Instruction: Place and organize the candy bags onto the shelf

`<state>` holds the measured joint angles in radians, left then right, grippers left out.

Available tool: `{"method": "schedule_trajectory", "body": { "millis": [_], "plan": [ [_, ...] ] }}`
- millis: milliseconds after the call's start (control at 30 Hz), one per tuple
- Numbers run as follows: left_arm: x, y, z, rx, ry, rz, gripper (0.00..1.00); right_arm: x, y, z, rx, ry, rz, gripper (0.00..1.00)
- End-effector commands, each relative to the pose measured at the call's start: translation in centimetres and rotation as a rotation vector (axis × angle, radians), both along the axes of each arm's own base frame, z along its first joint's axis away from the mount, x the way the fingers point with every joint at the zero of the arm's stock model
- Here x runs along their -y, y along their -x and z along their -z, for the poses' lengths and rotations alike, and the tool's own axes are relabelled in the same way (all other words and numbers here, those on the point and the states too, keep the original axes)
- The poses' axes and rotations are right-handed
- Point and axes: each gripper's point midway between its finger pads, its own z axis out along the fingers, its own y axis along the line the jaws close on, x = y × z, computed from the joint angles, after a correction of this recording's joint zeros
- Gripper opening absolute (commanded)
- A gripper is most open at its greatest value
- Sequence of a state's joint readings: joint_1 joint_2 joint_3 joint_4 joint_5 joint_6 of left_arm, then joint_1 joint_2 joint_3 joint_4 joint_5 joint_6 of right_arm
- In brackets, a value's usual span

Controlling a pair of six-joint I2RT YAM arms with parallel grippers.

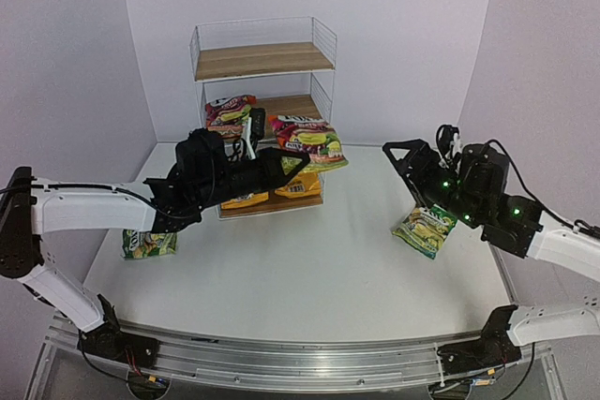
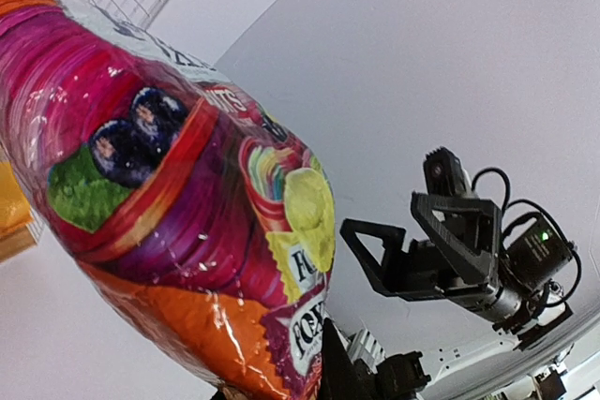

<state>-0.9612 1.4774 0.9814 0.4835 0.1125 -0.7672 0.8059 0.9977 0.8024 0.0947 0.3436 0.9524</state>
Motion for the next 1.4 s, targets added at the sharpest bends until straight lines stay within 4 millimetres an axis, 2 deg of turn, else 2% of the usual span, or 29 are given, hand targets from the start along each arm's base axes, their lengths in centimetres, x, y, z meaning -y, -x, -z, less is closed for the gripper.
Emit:
{"method": "schedule_trajectory", "body": {
  "millis": [0, 133, 233, 400, 500, 733, 1000, 1200, 1367],
  "plan": [
    [0.9, -2.1, -5.3, 0.146, 0.029, 0.042, 0.0, 3.8, -0.8, 1.4, 0.032, 0.183, 0.179, 0.84],
    [1.4, -4.4, -6.0, 0.165, 0.012, 0.0, 0.0, 4.2, -1.1, 0.4, 0.076, 0.261, 0.197, 0.84],
    [0.9, -6.2, -5.3, 0.134, 0.003, -0.068, 0.0, 4.7, -1.3, -0.7, 0.115, 0.304, 0.217, 0.84],
    [0.0, -6.8, -3.9, 0.099, 0.01, -0.126, 0.0, 5.7, -0.8, -1.1, 0.136, 0.356, 0.228, 0.84],
    [-0.4, -7.1, -3.8, 0.103, 0.019, -0.153, 0.0, 6.2, -0.6, -1.1, 0.144, 0.384, 0.24, 0.85],
    [-0.6, -9.9, -3.1, 0.11, -0.041, -0.279, 0.0, 6.9, -0.3, -0.8, 0.153, 0.432, 0.247, 0.86],
    [-0.4, -11.4, -3.3, 0.135, -0.044, -0.329, 0.0, 7.1, -0.2, -1.0, 0.171, 0.467, 0.244, 0.87],
    [0.3, -12.2, -4.2, 0.175, -0.046, -0.326, 0.0, 7.2, -0.3, -1.1, 0.183, 0.505, 0.245, 0.87],
    [0.1, -13.9, -3.9, 0.161, -0.067, -0.354, 0.0, 7.2, -0.3, -1.3, 0.192, 0.517, 0.244, 0.87]
  ]
}}
